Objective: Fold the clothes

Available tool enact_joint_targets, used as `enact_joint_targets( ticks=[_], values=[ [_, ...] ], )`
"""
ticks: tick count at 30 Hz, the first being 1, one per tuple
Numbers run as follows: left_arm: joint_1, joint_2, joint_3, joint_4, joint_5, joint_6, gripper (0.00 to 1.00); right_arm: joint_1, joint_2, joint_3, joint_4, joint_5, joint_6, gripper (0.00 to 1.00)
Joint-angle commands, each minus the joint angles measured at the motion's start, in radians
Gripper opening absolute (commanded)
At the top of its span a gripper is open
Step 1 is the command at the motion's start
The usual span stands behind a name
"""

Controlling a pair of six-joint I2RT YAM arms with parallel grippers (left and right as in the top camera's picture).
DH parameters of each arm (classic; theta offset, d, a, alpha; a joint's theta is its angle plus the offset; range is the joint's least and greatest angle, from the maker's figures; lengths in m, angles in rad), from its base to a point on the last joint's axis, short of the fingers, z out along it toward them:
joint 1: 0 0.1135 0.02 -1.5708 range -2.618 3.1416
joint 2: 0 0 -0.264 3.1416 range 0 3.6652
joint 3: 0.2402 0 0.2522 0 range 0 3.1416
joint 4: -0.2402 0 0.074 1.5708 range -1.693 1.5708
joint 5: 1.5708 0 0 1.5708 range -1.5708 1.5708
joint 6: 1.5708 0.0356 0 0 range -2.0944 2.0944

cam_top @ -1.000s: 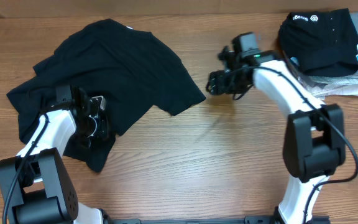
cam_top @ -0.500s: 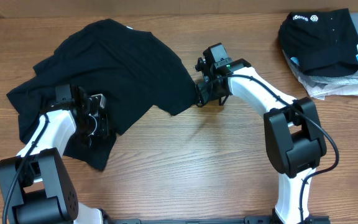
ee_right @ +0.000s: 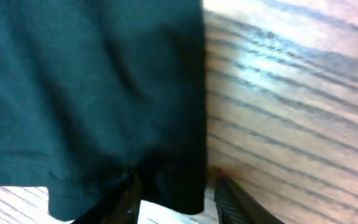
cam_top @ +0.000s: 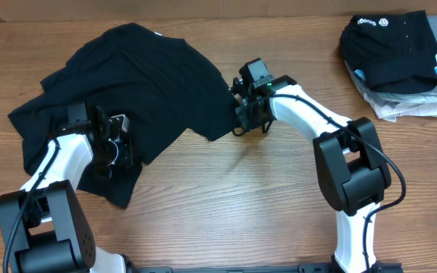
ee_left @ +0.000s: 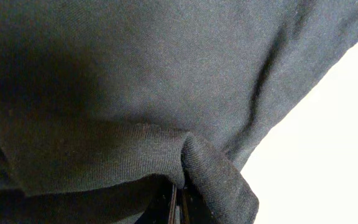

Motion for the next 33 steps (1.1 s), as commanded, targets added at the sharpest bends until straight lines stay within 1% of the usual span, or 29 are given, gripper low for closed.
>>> enact_joint_targets(
  ticks=[1,4,5,6,7,9,10,15,19,20,22,26,33],
  values=[
    [-0.007,0.006,-0.004,0.004,0.022,-0.014,0.04,0.008,0.015,0.022,-0.006,-0.030,0.000,0.39],
    [-0.007,0.006,-0.004,0.004,0.022,-0.020,0.04,0.008,0.014,0.022,-0.015,-0.030,0.005,0.25],
    [-0.007,0.006,-0.004,0.005,0.022,-0.026,0.04,0.008,0.014,0.024,-0.021,-0.029,0.013,0.15],
    [-0.007,0.006,-0.003,0.005,0.023,-0.030,0.04,0.005,0.014,0.029,-0.029,-0.029,0.027,0.08],
    [-0.007,0.005,-0.003,0.005,0.023,-0.041,0.04,0.000,0.014,0.040,-0.045,-0.031,0.044,0.04],
    [-0.008,0.005,0.005,0.000,0.030,-0.047,0.04,-0.016,0.014,0.081,-0.096,-0.030,0.079,0.04],
    [-0.008,0.004,0.020,-0.014,0.056,-0.047,0.04,-0.037,0.013,0.139,-0.160,-0.034,0.084,0.04],
    [-0.023,0.003,0.082,-0.089,0.116,-0.046,0.04,-0.113,0.013,0.345,-0.365,-0.038,0.106,0.04],
    [-0.090,0.003,0.125,-0.147,0.119,-0.045,0.04,-0.198,0.013,0.516,-0.518,-0.058,0.106,0.04],
    [-0.134,0.003,0.138,-0.161,0.120,-0.046,0.04,-0.241,0.013,0.575,-0.567,-0.073,0.106,0.04],
    [-0.190,0.003,0.153,-0.169,0.122,-0.047,0.04,-0.288,0.013,0.615,-0.595,-0.094,0.106,0.04],
    [-0.336,0.003,0.200,-0.185,0.147,-0.055,0.04,-0.372,0.014,0.618,-0.605,-0.125,0.106,0.04],
    [-0.521,0.003,0.294,-0.248,0.165,-0.054,0.04,-0.422,0.014,0.618,-0.599,-0.128,0.106,0.04]
  ],
)
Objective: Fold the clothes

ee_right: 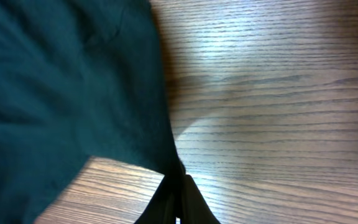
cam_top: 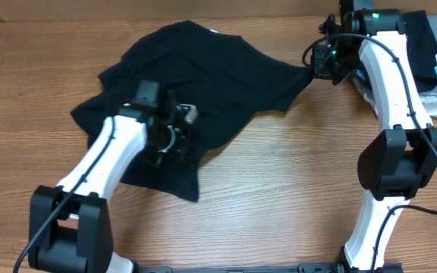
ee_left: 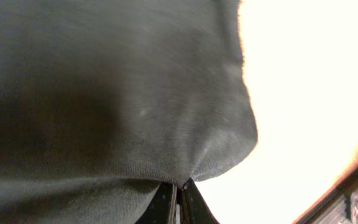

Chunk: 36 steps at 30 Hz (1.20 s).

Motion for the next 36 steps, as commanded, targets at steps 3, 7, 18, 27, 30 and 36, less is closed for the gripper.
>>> enact_joint_targets(
  ticks=[3,7,18,27,30,36],
  values=[
    [-0.111,0.003,0.096,-0.045,0.031,-0.013,0.18,-0.016,-0.008,0.022,0.011,-0.016,0.004,0.04],
    [-0.111,0.003,0.105,-0.066,-0.032,-0.044,0.45,-0.021,-0.008,0.022,0.016,-0.016,0.004,0.04],
    [0.169,0.005,0.105,-0.116,-0.297,-0.295,0.50,-0.021,-0.008,0.022,0.016,-0.016,0.003,0.04],
    [0.294,0.102,0.103,-0.026,-0.331,-0.269,0.24,-0.021,-0.008,0.022,0.027,-0.020,0.003,0.04],
    [0.304,0.204,0.103,0.003,-0.353,-0.299,0.13,-0.021,-0.008,0.022,0.023,-0.023,0.003,0.04],
    [0.369,0.301,0.103,0.060,-0.364,-0.305,0.04,-0.021,-0.008,0.022,0.022,-0.023,0.003,0.04]
  ],
)
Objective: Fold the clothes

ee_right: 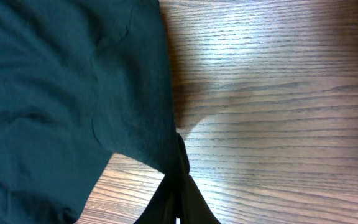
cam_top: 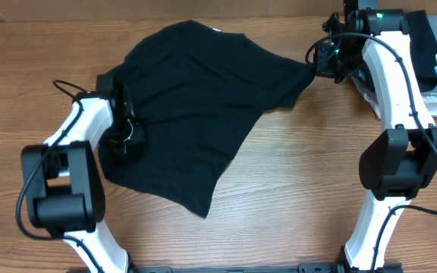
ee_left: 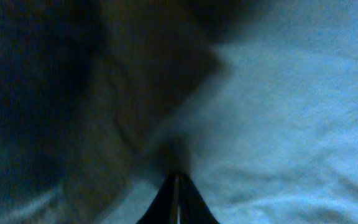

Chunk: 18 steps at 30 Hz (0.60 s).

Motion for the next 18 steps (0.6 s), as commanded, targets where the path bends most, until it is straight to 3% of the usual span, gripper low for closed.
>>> enact_joint_targets(
  ticks=[1,7,16,18],
  values=[
    [0.070,0.026,0.014,0.039,-0.050,-0.017,0.04,-0.007,-0.008,0.022,0.004,-0.009,0.003,0.04],
    [0.185,0.026,0.014,0.217,-0.216,0.032,0.04,-0.007,-0.008,0.022,0.004,-0.009,0.003,0.04],
    [0.240,0.026,0.018,0.592,-0.240,0.137,0.04,-0.007,-0.008,0.022,0.001,-0.010,0.003,0.04],
    [0.240,0.026,0.030,0.608,-0.238,0.137,0.04,-0.007,-0.008,0.022,0.000,-0.009,0.003,0.04]
  ],
)
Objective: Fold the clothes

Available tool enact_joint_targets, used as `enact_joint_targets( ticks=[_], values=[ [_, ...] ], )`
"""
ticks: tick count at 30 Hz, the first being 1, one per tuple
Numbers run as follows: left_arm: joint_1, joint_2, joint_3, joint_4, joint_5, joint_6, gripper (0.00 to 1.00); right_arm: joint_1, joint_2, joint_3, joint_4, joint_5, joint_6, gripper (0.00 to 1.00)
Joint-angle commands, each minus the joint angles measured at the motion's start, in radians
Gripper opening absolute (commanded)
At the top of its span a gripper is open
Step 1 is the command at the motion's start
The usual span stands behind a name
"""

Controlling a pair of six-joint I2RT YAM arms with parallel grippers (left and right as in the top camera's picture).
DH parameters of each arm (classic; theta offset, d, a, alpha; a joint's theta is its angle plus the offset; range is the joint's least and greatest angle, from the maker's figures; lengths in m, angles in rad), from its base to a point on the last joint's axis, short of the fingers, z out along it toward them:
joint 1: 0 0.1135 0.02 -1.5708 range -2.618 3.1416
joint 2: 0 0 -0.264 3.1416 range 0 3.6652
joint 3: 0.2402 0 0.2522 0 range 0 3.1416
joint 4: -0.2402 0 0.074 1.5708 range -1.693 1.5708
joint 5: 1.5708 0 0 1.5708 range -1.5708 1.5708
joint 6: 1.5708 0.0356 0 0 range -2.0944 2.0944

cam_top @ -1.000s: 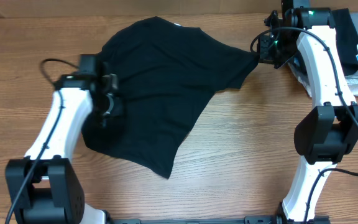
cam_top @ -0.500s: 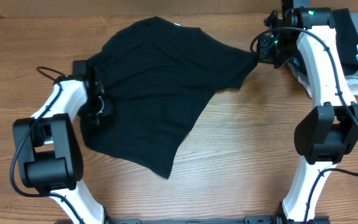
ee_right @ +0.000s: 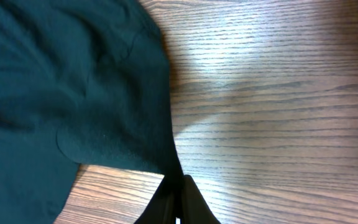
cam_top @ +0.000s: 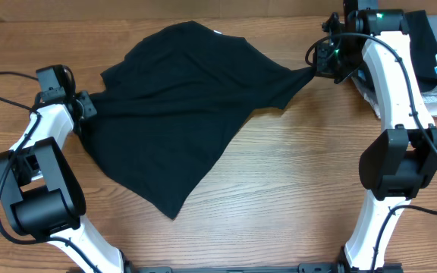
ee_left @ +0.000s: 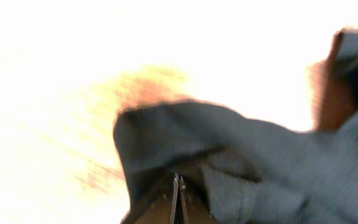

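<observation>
A black T-shirt (cam_top: 180, 98) lies stretched across the wooden table, pulled between both arms, with a long point of cloth trailing toward the front. My left gripper (cam_top: 82, 106) is shut on its left edge at the far left; the left wrist view shows dark cloth (ee_left: 241, 155) bunched around the closed fingers (ee_left: 178, 186). My right gripper (cam_top: 317, 67) is shut on the shirt's right corner at the back right; in the right wrist view the cloth (ee_right: 73, 93) runs down into the closed fingers (ee_right: 180, 186).
A stack of folded clothes (cam_top: 397, 61), black on top of grey, sits at the table's back right corner just behind my right arm. Bare wood (cam_top: 294, 182) spreads across the front and middle right.
My left gripper has moved from beside the shirt's left side out to the far left, still shut on the cloth. The shirt is drawn wider and its front point has shifted left. The right gripper stayed put.
The shirt first lay crumpled at the left, each gripper shut on a part of it. Then the right gripper was at the back right with its corner, the shirt spread out. The left gripper then held the left side, and now stands further left with the shirt stretched.
</observation>
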Motion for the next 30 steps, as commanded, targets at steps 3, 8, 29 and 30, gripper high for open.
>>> enact_joint_targets(
  ticks=[3,8,29,30],
  values=[
    [-0.001,0.009,0.078,-0.042,-0.018,0.047,0.06,-0.007,-0.008,0.022,-0.004,-0.002,0.001,0.04],
    [-0.001,0.003,0.322,-0.438,0.109,0.012,0.37,-0.007,-0.008,0.022,-0.005,-0.002,0.001,0.04],
    [-0.574,-0.057,0.523,-1.218,0.282,0.159,0.47,-0.007,-0.008,0.022,0.009,-0.009,0.001,0.09],
    [-0.615,-0.057,0.509,-1.228,0.282,0.154,0.47,-0.007,-0.008,0.022,0.012,-0.009,0.001,0.09]
  ],
)
